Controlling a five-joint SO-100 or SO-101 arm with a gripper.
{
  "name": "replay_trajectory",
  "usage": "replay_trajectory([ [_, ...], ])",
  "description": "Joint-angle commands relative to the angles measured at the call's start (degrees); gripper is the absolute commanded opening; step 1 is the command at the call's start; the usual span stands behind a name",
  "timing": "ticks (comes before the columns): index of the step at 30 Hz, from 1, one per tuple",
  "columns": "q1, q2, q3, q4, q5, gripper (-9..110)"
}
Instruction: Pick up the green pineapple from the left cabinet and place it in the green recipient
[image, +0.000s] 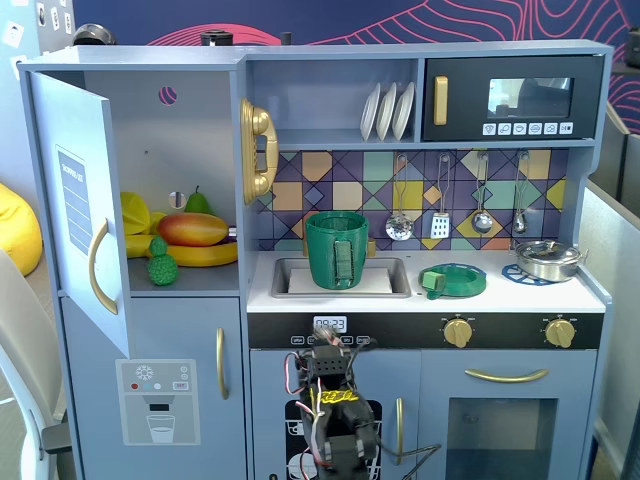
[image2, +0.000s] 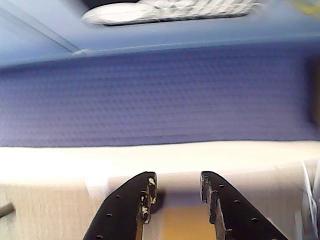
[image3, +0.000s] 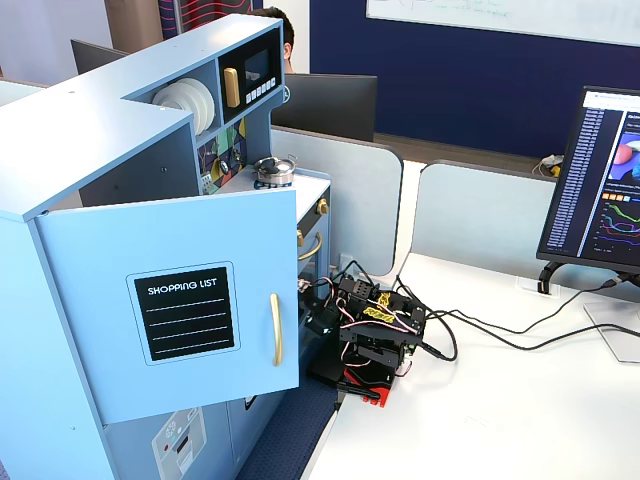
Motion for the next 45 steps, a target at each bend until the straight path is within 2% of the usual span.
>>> replay_trajectory([
  [1,-14.8,-5.5,-8.2,-20.8,0.8,0],
  [4,-20.7,-12.1,-14.7,-33.0,-1.9,0],
  [13,-30.8,-25.4,-31.7,-46.2,-10.2,7],
  [20,-33.4,-31.2,-35.6,-55.5,-7.3,31],
  [24,-33.1,-36.2,-36.4,-64.4,-3.6,38],
  [35,-32.5,-51.4,-43.6,-77.1,-2.6,40],
  [45,-32.6,-60.6,-49.2,-79.5,-8.3,40],
])
